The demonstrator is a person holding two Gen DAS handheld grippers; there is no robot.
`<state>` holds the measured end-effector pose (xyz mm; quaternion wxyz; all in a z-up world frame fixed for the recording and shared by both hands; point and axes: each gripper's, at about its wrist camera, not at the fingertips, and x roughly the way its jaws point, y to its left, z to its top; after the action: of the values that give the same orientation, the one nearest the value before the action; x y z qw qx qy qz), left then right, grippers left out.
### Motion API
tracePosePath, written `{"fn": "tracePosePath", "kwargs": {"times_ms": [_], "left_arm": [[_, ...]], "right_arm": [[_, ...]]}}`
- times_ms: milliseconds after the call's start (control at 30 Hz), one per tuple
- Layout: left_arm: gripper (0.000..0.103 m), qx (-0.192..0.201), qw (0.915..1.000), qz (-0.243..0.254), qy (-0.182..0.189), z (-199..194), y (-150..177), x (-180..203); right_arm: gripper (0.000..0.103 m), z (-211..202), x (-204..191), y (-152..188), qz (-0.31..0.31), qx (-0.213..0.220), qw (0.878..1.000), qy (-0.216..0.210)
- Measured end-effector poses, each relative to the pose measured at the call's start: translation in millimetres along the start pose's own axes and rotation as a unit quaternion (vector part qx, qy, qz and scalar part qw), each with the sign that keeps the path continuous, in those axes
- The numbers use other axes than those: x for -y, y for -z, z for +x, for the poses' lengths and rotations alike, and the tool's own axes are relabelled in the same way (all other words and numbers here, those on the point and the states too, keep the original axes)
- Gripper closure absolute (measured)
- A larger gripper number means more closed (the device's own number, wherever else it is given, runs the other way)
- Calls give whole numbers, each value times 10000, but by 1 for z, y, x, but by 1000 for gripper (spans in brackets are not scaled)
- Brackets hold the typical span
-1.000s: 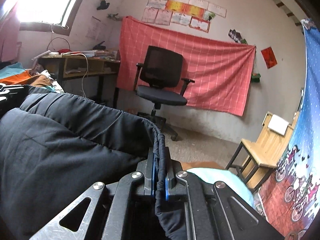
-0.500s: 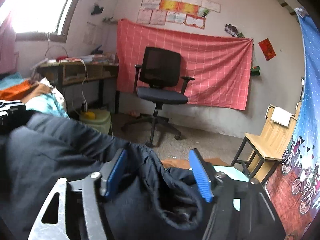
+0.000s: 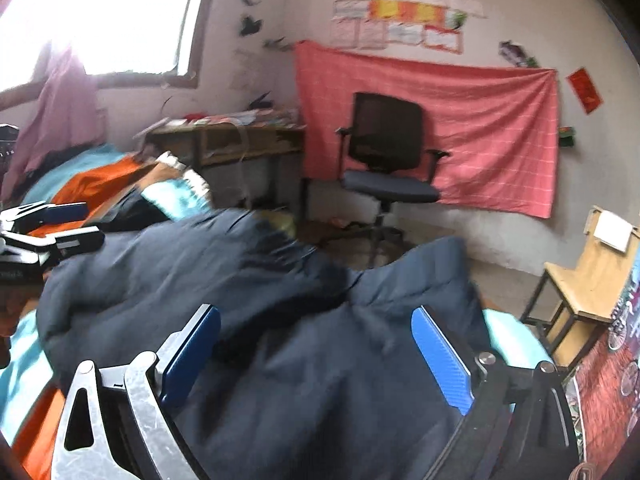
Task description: Fold large clothes
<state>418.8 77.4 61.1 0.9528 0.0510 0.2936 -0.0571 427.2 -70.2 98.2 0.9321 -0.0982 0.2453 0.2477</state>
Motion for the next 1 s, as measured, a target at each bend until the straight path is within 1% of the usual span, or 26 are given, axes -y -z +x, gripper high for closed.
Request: {"fn": "tracePosePath", "kwargs": {"times_ms": [100, 233, 367, 433, 467, 600, 700, 767, 900, 1000], "left_arm": [[19, -236, 9997, -77, -87, 19, -1, 2], [17, -256, 9988, -244, -347, 36, -5, -4], [15, -296, 9960, -520, -669, 53, -8, -14], [13, -294, 9950, -625, -727, 58, -5, -19], [11, -283, 9945, -679, -743, 61, -4, -23], [8, -281, 9932, -918, -652, 71, -3, -37], [5, -444, 9932, -958, -484, 82, -6, -40], [4, -521, 9930, -959, -443, 89, -8, -42], [3, -435, 9926, -1069, -380, 93, -6, -48], [2, -339, 9923, -1145, -329, 92, -3, -52]], "right_arm": [[6, 15, -4, -1, 6, -138, 9999, -82], [6, 48, 3, -7, 328, -453, 9982, -193], [6, 84, 5, -16, 298, -759, 9964, -226], [6, 100, 8, -19, 336, -922, 9949, -215], [6, 110, 10, -21, 395, -1017, 9938, -230], [6, 133, 21, -19, 612, -1235, 9900, -289], [5, 150, 28, -15, 727, -1484, 9854, -416], [3, 158, 29, -11, 741, -1626, 9829, -435], [2, 170, 34, -6, 822, -1684, 9811, -485], [1, 170, 40, -1, 997, -1620, 9800, -588]]}}
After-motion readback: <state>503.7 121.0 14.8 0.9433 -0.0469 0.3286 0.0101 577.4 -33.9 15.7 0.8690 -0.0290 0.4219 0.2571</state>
